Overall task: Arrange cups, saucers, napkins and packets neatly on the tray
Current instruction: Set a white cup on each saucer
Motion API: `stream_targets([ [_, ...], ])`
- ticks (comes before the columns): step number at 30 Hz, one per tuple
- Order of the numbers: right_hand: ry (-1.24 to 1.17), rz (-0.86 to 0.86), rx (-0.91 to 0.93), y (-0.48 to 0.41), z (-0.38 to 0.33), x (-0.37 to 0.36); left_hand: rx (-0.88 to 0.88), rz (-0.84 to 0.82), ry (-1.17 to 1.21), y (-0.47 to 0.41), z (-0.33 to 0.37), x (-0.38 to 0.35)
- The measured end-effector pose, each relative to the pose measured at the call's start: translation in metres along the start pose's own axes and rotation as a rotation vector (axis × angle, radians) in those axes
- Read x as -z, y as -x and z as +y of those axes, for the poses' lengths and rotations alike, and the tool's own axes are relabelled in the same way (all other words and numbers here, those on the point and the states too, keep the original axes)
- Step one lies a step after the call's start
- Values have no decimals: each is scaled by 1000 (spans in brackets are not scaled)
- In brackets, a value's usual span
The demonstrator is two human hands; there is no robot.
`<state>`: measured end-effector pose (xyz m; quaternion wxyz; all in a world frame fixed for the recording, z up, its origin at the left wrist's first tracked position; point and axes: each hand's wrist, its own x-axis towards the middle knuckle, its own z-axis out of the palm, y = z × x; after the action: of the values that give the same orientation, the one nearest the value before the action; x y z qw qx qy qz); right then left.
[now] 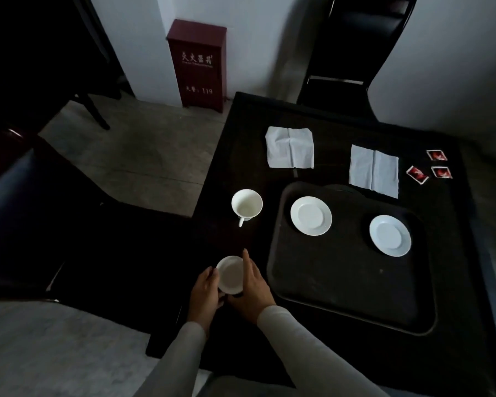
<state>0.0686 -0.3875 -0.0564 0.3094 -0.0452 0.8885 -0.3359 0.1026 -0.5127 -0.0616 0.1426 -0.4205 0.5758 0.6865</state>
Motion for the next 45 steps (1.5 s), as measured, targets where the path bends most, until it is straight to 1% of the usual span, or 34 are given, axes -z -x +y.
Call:
stream_targets([
  [3,-39,5,-31,-6,1,-3,-11,-48,16,0,0,-2],
  [6,-82,31,-76,-9,1,-5,-53,-28,1,1,3,-6],
  [11,-178,157,-94,-4,3,4,-100,-3,-20,4,5,-16],
  [15,-242,230,-95,1,14,31,-95,2,-10,6,13,-38],
  [19,-255,302,-88,2,32,69,-58,-91,39,5,25,-78],
  [26,-281,451,-96,-12,66,139,-28,-227,16,4,61,-158],
  [31,-280,468,-102,-34,88,181,24,-261,25,-9,85,-207],
  [36,-281,468,-114,-56,103,198,40,-250,17,-26,94,-236],
  [45,-335,413,-102,-76,119,207,79,-208,19,-42,93,-253],
])
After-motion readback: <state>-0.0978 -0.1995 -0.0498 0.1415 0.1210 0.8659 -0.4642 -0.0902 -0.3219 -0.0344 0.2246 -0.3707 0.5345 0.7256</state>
